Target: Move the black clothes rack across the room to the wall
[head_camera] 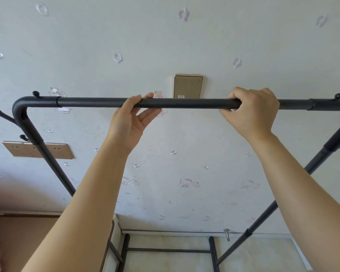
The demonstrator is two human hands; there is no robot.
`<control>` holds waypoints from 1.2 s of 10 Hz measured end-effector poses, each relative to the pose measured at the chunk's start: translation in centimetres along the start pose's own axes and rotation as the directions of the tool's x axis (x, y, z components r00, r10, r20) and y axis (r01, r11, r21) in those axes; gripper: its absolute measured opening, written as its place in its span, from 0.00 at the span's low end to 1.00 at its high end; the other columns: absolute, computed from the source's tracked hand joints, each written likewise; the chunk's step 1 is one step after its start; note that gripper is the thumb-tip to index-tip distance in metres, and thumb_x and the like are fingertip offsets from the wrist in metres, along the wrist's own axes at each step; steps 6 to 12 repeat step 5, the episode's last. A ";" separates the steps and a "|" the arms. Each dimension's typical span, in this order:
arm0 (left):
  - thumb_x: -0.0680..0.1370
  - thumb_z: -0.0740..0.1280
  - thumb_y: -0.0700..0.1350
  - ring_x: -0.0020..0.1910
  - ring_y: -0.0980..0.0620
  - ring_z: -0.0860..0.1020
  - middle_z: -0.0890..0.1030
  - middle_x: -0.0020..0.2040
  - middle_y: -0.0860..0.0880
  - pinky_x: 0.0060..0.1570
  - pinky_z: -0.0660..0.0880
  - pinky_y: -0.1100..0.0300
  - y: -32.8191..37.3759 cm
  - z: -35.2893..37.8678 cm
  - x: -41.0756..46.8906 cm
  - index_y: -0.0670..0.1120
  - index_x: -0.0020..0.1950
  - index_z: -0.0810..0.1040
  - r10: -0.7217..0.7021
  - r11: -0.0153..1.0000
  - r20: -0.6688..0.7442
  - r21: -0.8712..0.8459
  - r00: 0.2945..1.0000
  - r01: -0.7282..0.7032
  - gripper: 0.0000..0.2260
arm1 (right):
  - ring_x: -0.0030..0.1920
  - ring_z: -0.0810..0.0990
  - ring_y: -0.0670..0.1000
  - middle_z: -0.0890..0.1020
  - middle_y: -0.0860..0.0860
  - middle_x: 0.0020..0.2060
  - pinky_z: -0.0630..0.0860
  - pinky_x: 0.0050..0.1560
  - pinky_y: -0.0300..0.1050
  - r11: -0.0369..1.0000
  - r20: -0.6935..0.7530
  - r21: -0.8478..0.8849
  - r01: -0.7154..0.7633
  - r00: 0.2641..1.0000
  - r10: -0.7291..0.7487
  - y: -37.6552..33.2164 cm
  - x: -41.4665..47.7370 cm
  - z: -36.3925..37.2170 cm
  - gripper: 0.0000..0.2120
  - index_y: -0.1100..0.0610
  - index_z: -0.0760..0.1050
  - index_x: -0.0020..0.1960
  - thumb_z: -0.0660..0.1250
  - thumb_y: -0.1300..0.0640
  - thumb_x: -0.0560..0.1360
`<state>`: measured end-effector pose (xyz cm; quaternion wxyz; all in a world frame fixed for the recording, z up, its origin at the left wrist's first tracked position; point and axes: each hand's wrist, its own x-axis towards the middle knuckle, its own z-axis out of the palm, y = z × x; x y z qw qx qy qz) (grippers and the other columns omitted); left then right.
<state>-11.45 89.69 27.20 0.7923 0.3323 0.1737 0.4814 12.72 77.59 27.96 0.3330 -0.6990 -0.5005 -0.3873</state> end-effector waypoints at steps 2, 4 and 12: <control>0.80 0.65 0.37 0.49 0.42 0.86 0.85 0.50 0.39 0.51 0.82 0.52 0.1 0.0 -0.3 0.40 0.44 0.75 -0.052 0.999 0.001 0.012 0.999 0.052 0.05 | 0.25 0.68 0.52 0.72 0.46 0.22 0.63 0.41 0.42 0.999 0.173 0.048 0.000 0.985 -0.008 0.1 0.0 -1.8 0.10 0.51 0.69 0.33 0.71 0.58 0.66; 0.81 0.65 0.41 0.52 0.43 0.85 0.83 0.51 0.41 0.53 0.81 0.53 0.2 -0.6 -1.4 0.39 0.51 0.77 -0.027 0.996 -0.016 0.088 0.999 0.029 0.05 | 0.44 0.78 0.45 0.81 0.41 0.43 0.73 0.53 0.48 0.980 0.407 0.189 -0.070 0.914 -0.013 0.3 0.7 -4.8 0.18 0.48 0.76 0.52 0.76 0.44 0.66; 0.79 0.68 0.46 0.54 0.44 0.84 0.83 0.51 0.44 0.54 0.81 0.55 -0.3 -1.3 -3.3 0.39 0.56 0.77 0.031 0.961 -0.102 0.278 0.994 -0.001 0.12 | 0.53 0.76 0.43 0.79 0.41 0.50 0.71 0.60 0.53 0.908 0.406 0.374 -0.189 0.913 0.023 -0.1 0.0 -6.7 0.29 0.46 0.70 0.63 0.76 0.43 0.66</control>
